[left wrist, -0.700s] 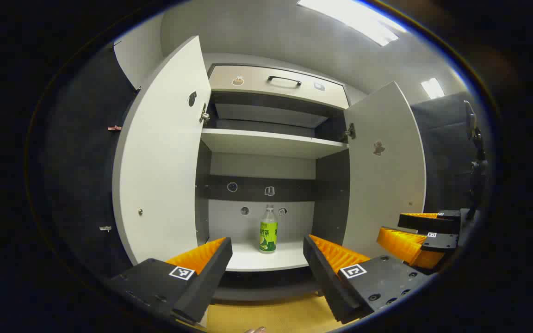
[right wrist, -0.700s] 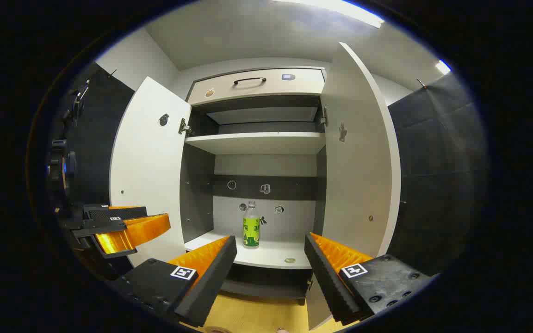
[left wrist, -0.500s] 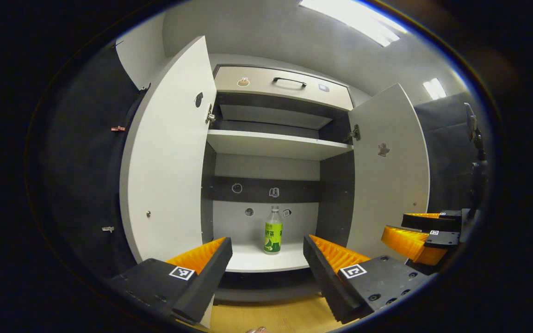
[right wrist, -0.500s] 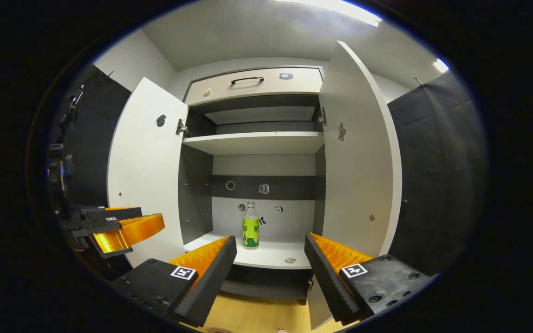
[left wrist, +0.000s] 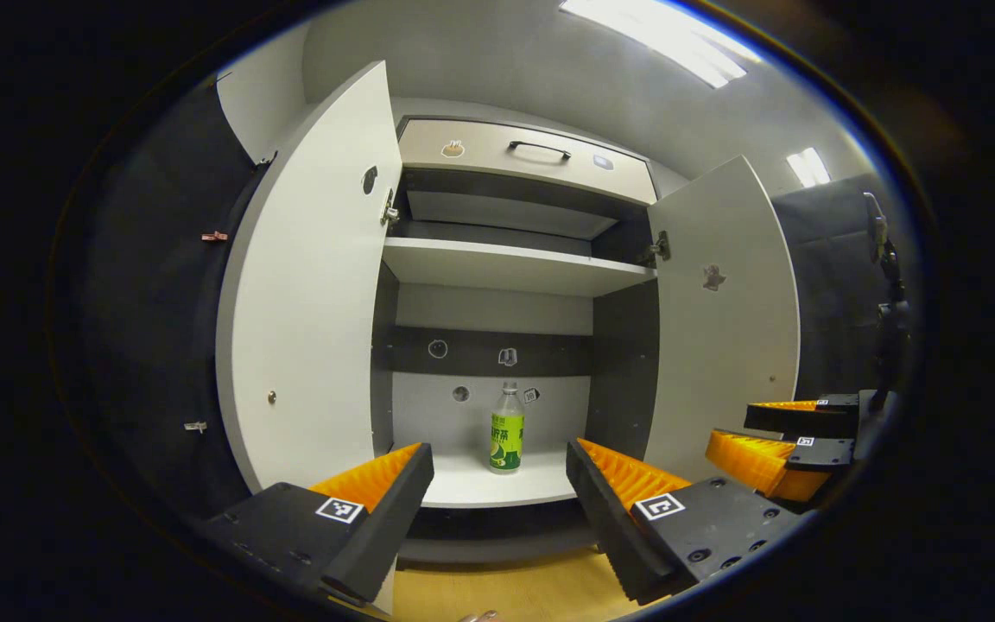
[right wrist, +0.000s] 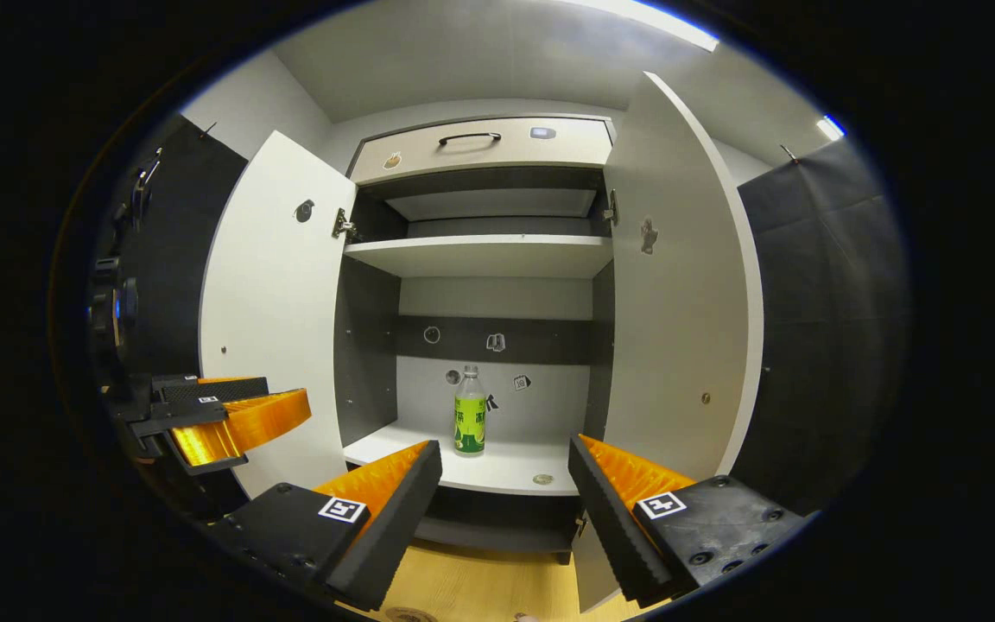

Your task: Grasp the bottle in the cabinet with the left hand and place it on the coaster, then close the right door with the right hand and the left door with the left hand.

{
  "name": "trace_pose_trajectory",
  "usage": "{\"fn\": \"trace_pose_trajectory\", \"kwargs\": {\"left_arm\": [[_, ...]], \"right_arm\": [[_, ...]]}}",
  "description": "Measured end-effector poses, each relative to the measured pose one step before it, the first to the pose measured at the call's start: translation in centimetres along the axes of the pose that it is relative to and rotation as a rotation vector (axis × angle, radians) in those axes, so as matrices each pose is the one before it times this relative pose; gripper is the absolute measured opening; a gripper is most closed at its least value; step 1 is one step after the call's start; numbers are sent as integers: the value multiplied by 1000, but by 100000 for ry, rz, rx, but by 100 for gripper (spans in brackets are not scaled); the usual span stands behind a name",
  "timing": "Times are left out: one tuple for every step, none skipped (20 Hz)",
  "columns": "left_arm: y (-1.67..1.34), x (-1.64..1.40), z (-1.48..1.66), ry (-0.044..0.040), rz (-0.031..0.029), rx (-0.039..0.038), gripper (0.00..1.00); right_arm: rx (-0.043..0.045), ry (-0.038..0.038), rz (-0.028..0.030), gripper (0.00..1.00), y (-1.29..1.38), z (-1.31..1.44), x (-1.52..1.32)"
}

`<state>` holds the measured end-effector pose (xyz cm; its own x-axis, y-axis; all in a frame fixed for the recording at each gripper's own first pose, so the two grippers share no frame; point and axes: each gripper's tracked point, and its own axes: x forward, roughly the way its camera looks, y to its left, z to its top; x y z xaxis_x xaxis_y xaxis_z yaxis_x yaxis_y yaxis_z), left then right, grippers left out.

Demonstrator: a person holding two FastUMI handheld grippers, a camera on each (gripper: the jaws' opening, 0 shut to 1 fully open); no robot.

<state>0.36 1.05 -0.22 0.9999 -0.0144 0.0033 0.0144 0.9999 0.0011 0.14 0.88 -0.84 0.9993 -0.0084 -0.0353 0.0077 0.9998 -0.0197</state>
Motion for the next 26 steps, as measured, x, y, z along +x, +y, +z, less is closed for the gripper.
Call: {"fn": "trace_pose_trajectory", "kwargs": {"left_arm": [[-8,67,16,-274,-437,-84,98],[-50,37,148,-484,-889,-273,98],[3,180,126,-802,-832,-415,98],[19,235,224,-820,-668,-216,98],[68,225,61,-448,-426,301,98],[92,281,93,-244,-321,781,98],[-14,367,-94,-37,-623,979,98],[-142,495,-34,112,-1011,752,98],[-224,552,-124,-104,-1285,281,98],[-280,605,-24,-480,-1244,-110,98],[-114,819,-149,-104,-430,-389,98],[-51,848,-167,155,-136,-473,98],[-62,1120,-235,-106,-217,-294,98],[-17,1234,-202,-50,-159,-53,98],[-89,1215,-351,-70,165,88,98],[61,1342,-277,186,583,351,98],[61,1458,-291,-144,849,575,98],[-61,1542,-281,0,345,790,98],[-216,1654,-497,170,-246,1014,98],[-200,1656,-415,36,-288,1269,98],[-128,1561,-595,167,-147,937,98],[-128,1725,-577,490,-264,293,98],[-122,1557,-755,406,-296,-203,98],[-97,1469,-733,632,-343,-191,98],[93,1683,-944,729,53,-10,98],[114,1319,-766,689,545,219,98]], "right_arm": [[60,-36,-196,98,124,-25,-101],[-25,-192,-534,98,70,72,-187],[-207,-340,-653,98,51,57,-200],[-299,-154,-789,98,32,-6,-255],[-1,250,-801,98,22,-66,-247],[167,564,-779,98,121,-206,-322],[-7,459,-1030,98,84,-183,-156],[-235,283,-1122,98,-47,-231,-137],[-476,198,-660,98,98,-264,-85],[-375,100,-74,98,253,-254,40],[-394,818,967,98,319,-289,191],[-440,603,1003,98,122,-196,423],[-237,-65,254,98,-148,-13,649],[100,-661,619,98,-168,61,682],[70,-1644,866,98,-119,267,917],[187,-1366,833,98,-252,154,935],[262,-1247,1028,98,-207,117,1001],[599,-1474,1219,97,-134,134,1079],[963,-992,1727,98,-60,-8,1087],[1220,-196,1850,97,65,-276,1050],[1060,451,1602,98,5,-388,1056],[707,620,1583,98,-68,-545,792],[-105,302,784,98,-215,-456,785],[-824,221,29,98,-418,-380,907],[-914,50,80,98,-444,-340,774],[-520,-382,408,98,-226,-179,482]]}}
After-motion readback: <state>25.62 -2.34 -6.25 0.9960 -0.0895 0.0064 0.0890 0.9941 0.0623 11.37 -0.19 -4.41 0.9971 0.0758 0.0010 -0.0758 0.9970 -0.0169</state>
